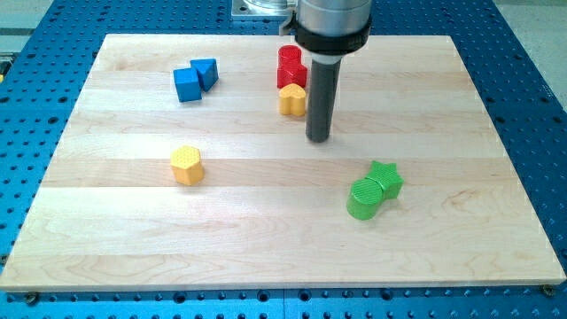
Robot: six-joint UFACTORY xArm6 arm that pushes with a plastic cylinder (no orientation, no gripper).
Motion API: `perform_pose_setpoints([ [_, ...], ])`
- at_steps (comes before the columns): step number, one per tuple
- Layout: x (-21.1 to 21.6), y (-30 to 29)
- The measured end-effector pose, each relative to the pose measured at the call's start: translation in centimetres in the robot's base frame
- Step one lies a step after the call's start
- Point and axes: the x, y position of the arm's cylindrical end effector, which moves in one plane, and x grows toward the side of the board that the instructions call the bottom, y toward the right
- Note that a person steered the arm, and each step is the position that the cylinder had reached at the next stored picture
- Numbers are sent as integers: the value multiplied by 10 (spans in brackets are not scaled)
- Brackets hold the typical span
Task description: Move the yellow hexagon at the bottom side of the yellow heart
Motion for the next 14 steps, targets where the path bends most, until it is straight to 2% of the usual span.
perform_pose_setpoints([
  [1, -15, -17],
  [2, -49, -15],
  [3, -34, -15],
  [4, 78, -30],
  [5, 190, -152],
  [6, 151, -229],
  [7, 56, -190],
  [8, 0, -106],
  [9, -10, -98],
  [10, 54, -154],
  [11, 49, -95],
  [12, -11, -28],
  [13, 57, -24],
  [14, 27, 41],
])
